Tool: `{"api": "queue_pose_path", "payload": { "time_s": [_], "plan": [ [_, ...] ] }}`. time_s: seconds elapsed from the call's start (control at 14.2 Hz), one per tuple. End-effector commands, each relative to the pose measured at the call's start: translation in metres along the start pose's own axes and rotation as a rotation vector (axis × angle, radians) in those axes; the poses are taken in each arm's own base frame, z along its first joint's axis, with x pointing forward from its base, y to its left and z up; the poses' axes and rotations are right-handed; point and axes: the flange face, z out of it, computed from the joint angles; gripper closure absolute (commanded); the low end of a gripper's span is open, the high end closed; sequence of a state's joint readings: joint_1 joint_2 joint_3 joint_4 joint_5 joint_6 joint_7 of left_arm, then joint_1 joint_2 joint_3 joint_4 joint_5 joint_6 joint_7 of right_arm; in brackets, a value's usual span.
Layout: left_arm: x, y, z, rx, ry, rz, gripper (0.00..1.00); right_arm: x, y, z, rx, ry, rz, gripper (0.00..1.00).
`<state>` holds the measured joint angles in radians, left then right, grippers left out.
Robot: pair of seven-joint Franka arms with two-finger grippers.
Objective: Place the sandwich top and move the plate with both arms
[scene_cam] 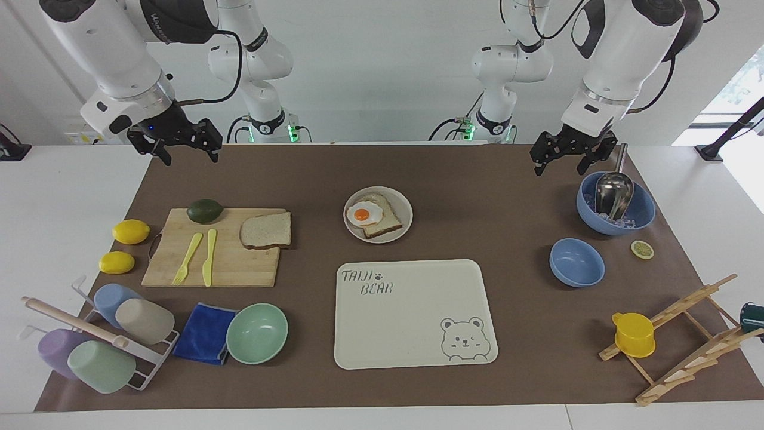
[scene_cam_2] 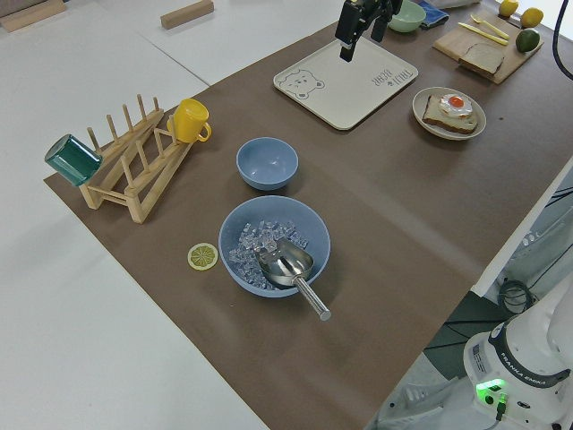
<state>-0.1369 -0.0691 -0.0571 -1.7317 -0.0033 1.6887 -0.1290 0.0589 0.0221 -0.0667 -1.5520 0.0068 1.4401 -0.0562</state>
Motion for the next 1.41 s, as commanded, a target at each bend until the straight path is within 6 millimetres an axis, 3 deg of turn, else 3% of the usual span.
{"api": "queue_pose_path", "payload": {
  "time_s": [0.0, 0.35, 0.49, 0.56, 0.7, 0.77, 0.92, 1.2, 1.34],
  "plan": [
    [-0.002, -0.005, -0.006, 0.017, 0.005, 0.004, 0.00, 0.000, 0.004, -0.003, -0.017, 0.000, 0.031, 0.00],
    [-0.003, -0.004, -0.006, 0.017, 0.005, 0.006, 0.00, -0.002, 0.003, -0.001, -0.023, -0.006, 0.050, 0.00],
    [-0.003, -0.004, -0.006, 0.017, 0.005, 0.006, 0.00, -0.003, 0.013, 0.007, -0.014, 0.001, 0.056, 0.00],
    [-0.003, -0.004, -0.006, 0.017, 0.005, 0.006, 0.00, -0.002, 0.005, 0.010, -0.016, 0.012, 0.009, 0.00],
    [-0.003, -0.004, -0.006, 0.017, 0.005, 0.006, 0.00, 0.004, -0.038, 0.018, -0.036, 0.046, -0.083, 0.00],
    [-0.003, -0.004, -0.006, 0.017, 0.005, 0.006, 0.00, 0.007, -0.056, 0.033, -0.070, 0.048, -0.082, 0.00],
    [-0.003, -0.004, -0.006, 0.017, 0.005, 0.006, 0.00, 0.021, -0.113, 0.077, -0.197, 0.056, -0.024, 0.00],
    [-0.003, -0.004, -0.006, 0.017, 0.005, 0.006, 0.00, 0.054, -0.174, 0.156, -0.268, 0.056, 0.022, 0.00],
    [-0.003, -0.004, -0.006, 0.017, 0.005, 0.006, 0.00, 0.044, -0.190, 0.202, -0.300, 0.062, 0.033, 0.00]
  ]
}}
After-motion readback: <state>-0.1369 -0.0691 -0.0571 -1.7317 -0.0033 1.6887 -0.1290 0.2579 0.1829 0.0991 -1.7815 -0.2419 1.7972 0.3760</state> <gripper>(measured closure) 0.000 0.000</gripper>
